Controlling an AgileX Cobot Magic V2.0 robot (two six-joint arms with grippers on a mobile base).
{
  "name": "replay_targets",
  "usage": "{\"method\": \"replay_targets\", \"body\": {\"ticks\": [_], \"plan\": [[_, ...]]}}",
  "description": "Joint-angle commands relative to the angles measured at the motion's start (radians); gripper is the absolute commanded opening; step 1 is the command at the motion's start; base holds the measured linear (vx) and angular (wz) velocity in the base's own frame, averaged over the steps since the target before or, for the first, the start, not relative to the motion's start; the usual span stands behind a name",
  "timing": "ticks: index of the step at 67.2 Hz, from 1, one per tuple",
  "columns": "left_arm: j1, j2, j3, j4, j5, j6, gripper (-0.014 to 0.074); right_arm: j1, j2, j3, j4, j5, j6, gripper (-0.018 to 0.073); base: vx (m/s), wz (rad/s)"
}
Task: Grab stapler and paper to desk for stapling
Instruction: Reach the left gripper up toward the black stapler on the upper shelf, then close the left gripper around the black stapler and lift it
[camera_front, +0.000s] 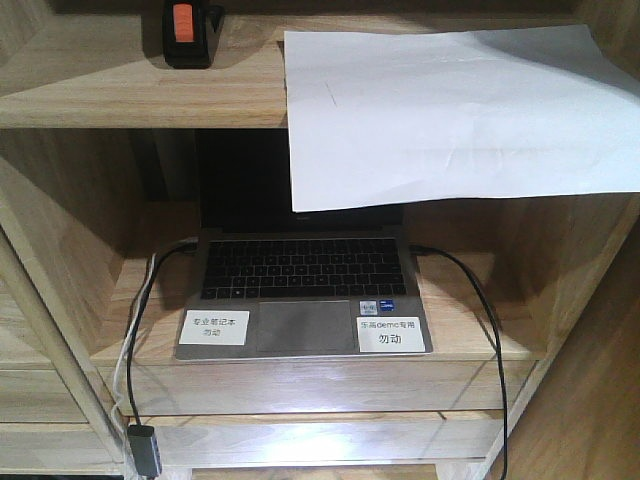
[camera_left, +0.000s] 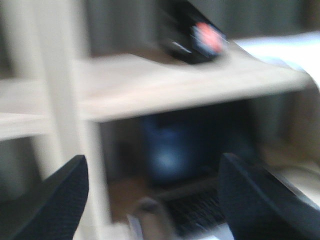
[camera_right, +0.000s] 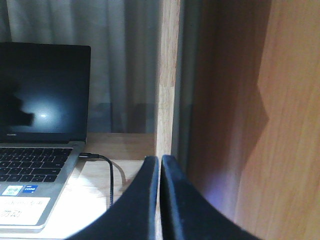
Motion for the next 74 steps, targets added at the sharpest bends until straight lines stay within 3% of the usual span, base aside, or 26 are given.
{"method": "replay_targets", "body": {"ticks": [1, 14, 31, 46, 60, 74], "plan": [[-0.047, 0.072, -0.053, -0.011, -0.109, 0.004, 0.0523, -0.007, -0.010, 0.022, -0.004, -0.074, -0.006, -0.0009, 0.00, 0.00], [-0.094, 0.231, -0.231, -0.009, -0.091, 0.004, 0.0524, -0.007, -0.010, 0.022, -0.004, -0.074, -0.006, -0.0009, 0.00, 0.00], [-0.096, 0.466, -0.503, -0.010, -0.017, 0.004, 0.0524, -0.007, -0.010, 0.022, -0.004, -0.074, -0.006, -0.0009, 0.00, 0.00], [-0.094, 0.664, -0.802, -0.010, 0.140, -0.017, 0.0531, -0.007, -0.010, 0.022, -0.004, -0.074, -0.006, -0.0009, 0.00, 0.00], [-0.094, 0.839, -1.048, 0.011, 0.228, -0.109, 0.0556, -0.007, -0.010, 0.022, -0.004, -0.074, -0.006, -0.0009, 0.00, 0.00], [-0.094, 0.999, -1.270, 0.136, 0.326, -0.275, 0.0562, -0.007, -0.010, 0.022, -0.004, -0.074, -0.006, -0.0009, 0.00, 0.00]]}}
